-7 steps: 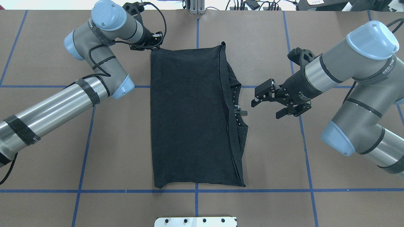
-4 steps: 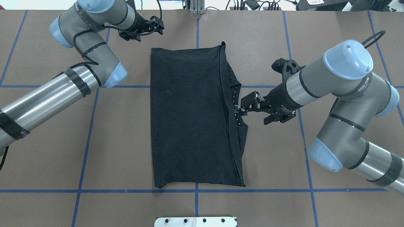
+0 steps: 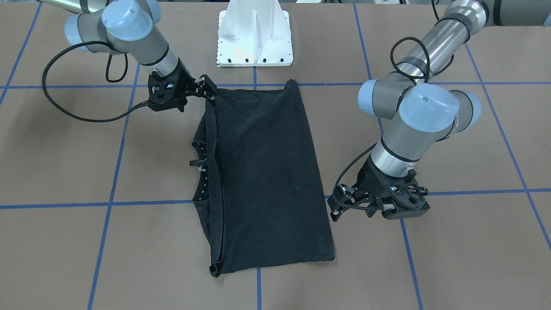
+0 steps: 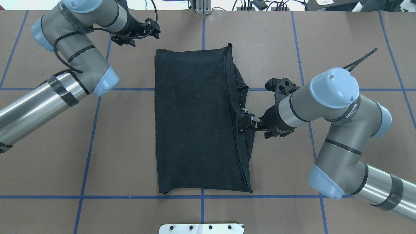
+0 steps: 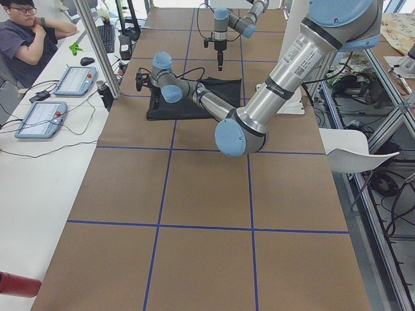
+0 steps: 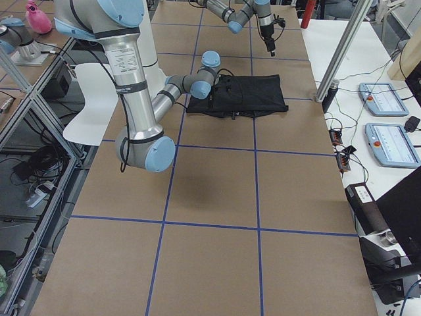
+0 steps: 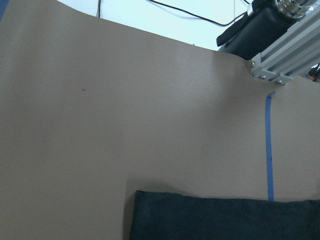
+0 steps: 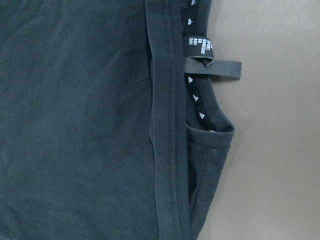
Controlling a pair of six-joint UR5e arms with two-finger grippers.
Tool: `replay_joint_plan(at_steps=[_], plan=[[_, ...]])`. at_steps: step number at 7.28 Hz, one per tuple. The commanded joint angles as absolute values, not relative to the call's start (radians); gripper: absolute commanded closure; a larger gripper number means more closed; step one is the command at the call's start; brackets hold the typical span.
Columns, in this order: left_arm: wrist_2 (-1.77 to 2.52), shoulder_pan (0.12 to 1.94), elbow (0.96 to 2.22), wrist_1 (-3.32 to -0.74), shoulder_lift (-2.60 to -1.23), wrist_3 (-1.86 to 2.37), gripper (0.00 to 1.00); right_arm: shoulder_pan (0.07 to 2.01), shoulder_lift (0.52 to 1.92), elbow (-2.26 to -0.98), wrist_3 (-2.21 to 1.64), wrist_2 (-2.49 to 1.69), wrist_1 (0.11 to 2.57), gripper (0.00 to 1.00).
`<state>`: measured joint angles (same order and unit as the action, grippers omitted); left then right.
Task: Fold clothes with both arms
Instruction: 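Release the corner with the left gripper while the right gripper lowers to the shirt, then grasp the folded shirt's side edge nearest the right gripper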
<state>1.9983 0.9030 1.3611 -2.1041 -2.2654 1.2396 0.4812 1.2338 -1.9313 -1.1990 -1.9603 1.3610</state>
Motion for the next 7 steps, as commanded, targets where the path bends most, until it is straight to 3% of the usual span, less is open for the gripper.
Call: replay_joint_plan(at_steps=[1, 7], plan=[[1.999, 0.904, 1.382, -2.098, -2.247, 1.239, 0.00, 0.359, 1.227, -1.934, -1.082, -1.820, 1.474, 0.00], [1.999, 0.902, 1.394, -2.098, -2.243, 1.241, 0.00, 0.282, 1.218, -1.896, -1.065, -1.753, 1.516, 0.00]])
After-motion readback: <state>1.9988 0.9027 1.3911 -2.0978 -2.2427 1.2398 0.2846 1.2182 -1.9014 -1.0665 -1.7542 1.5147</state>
